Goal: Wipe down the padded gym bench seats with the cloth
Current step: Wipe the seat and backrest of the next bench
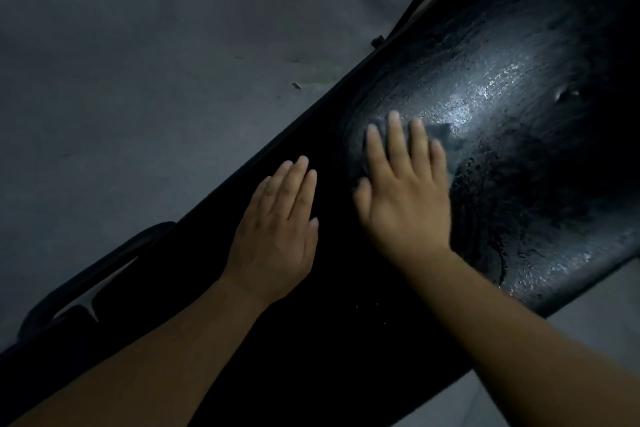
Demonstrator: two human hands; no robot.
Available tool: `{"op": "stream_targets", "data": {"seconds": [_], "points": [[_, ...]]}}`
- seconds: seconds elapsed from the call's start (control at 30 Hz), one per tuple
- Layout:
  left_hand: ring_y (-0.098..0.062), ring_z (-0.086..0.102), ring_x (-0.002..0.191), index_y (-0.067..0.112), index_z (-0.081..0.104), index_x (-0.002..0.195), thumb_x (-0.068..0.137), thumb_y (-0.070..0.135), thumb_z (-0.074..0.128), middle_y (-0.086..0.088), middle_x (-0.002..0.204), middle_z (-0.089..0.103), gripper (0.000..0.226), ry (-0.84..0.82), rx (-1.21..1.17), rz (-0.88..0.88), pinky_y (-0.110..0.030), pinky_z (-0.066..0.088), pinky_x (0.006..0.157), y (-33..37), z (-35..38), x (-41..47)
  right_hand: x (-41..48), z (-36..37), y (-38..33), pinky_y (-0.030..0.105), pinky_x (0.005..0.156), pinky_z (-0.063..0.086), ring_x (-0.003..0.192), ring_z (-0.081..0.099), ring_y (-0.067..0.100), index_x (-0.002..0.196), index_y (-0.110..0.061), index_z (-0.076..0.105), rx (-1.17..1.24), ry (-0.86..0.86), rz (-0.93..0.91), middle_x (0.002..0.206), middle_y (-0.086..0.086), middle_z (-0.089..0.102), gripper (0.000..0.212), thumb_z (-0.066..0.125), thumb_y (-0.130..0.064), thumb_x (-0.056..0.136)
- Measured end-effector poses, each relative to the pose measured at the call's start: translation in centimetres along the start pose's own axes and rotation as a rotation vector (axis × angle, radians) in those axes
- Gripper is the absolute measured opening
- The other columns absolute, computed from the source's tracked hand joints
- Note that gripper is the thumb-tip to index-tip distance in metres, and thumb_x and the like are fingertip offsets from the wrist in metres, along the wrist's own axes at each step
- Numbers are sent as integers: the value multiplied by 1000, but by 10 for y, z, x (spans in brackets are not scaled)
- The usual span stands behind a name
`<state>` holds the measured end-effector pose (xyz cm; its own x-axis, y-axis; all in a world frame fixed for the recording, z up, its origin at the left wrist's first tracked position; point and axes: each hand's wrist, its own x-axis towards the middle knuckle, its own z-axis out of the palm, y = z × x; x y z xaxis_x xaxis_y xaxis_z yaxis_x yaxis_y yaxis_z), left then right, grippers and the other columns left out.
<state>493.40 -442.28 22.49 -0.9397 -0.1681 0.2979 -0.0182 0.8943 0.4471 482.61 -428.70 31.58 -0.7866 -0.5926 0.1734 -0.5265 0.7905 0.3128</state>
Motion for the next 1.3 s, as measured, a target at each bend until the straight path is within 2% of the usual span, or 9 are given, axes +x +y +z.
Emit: {"op": "stream_targets", "data": {"seconds": [0.17,0.23,0.37,0.47,0.6,0.8,1.0,1.2,1.3], "points": [[-30,12,153,0,26,154,102,32,34,-17,164,17,61,-1,27,-20,-50,20,122,9,6,-5,-91,7,23,47,122,18,153,17,30,155,-19,35,-22,-146,-411,165,8,20,68,47,-37,90],[-29,7,154,0,21,155,103,33,31,-16,165,13,63,-18,17,-47,-50,16,123,12,7,-3,-86,2,57,46,121,18,152,20,31,154,-20,36,-56,-116,-337,164,9,24,70,51,-36,88],[-29,7,153,0,18,156,103,34,30,-16,165,10,64,-11,-2,-92,-51,15,123,22,9,-3,-47,-5,52,47,122,9,152,17,35,155,-16,34,-34,5,49,164,13,22,68,43,-40,92],[-32,12,153,0,21,155,103,33,33,-18,164,15,63,29,-11,-113,-53,17,122,28,11,-4,-103,11,21,48,122,10,153,14,35,155,-17,34,13,-59,-179,165,13,19,67,45,-41,94],[-30,9,153,2,19,156,103,36,31,-15,165,12,64,14,-9,-112,-52,15,123,36,13,-11,-154,11,58,48,122,20,152,20,31,154,-19,37,-21,-127,-424,164,8,23,66,48,-37,92],[-28,9,153,3,21,156,104,38,34,-14,165,12,64,15,4,-75,-49,14,123,55,24,-46,-97,3,56,48,122,8,153,14,35,156,-17,33,17,12,47,165,12,20,68,44,-39,93],[-28,13,153,4,21,156,105,40,30,-14,165,15,63,48,70,-130,-48,20,122,71,34,-67,-165,16,58,48,122,17,152,19,32,155,-19,36,-2,-133,-472,165,9,23,66,44,-39,92],[-22,6,154,7,17,158,105,43,20,-9,167,9,64,89,89,-173,-44,12,124,76,50,-80,-109,5,55,48,122,9,153,11,33,157,-21,29,4,-5,-125,166,10,19,69,38,-43,92],[-24,12,153,7,22,157,105,42,25,-10,166,15,63,114,65,-166,-46,17,123,73,52,-79,-148,20,32,49,123,12,153,13,33,155,-21,33,-9,-73,-427,166,9,20,68,42,-41,91]]}}
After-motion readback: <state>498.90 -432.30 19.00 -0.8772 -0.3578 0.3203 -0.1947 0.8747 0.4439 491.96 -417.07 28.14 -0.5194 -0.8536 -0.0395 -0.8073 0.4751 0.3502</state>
